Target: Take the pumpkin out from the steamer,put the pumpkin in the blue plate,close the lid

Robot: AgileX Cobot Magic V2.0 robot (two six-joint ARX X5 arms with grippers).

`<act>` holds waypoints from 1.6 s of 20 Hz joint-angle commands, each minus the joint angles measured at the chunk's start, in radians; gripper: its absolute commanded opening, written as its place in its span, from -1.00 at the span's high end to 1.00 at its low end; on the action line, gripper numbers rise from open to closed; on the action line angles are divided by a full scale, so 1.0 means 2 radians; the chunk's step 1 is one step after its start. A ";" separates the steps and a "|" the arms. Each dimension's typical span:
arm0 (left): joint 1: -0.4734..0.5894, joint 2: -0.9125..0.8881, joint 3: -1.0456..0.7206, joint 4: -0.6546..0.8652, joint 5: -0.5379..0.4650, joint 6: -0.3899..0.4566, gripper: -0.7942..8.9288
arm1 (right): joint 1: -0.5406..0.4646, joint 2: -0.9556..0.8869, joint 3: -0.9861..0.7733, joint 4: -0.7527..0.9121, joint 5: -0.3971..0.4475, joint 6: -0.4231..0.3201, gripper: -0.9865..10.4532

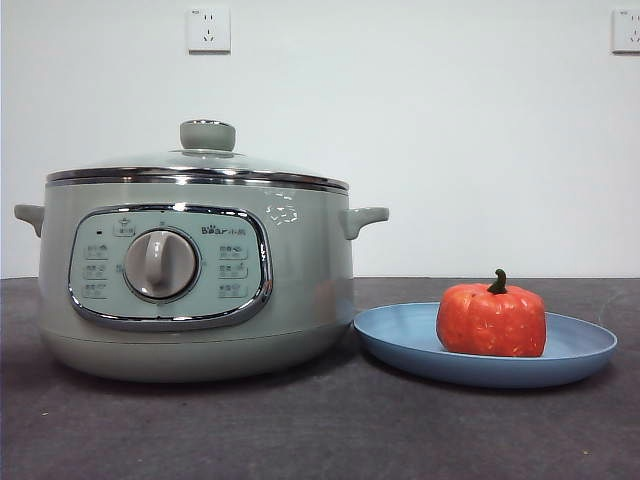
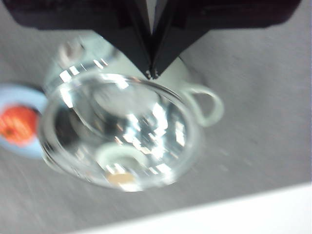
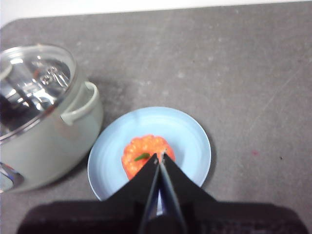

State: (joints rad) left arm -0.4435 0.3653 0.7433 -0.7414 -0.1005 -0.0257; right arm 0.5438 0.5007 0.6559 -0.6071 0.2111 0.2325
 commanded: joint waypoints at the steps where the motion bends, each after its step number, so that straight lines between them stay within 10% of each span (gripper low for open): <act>1: 0.062 -0.044 -0.022 0.035 0.014 0.010 0.84 | 0.000 -0.001 -0.002 -0.009 0.002 0.004 0.85; 11: 0.272 -0.167 -0.256 0.226 0.083 0.009 0.84 | 0.000 -0.001 -0.002 -0.031 0.002 0.004 0.85; 32: 0.285 -0.182 -0.369 0.277 0.090 0.002 0.84 | 0.000 -0.001 -0.002 -0.041 0.002 0.004 0.85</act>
State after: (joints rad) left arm 0.1219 0.0044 0.0231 -0.1913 0.0818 -0.0196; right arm 0.5438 0.5007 0.6559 -0.6922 0.2115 0.2325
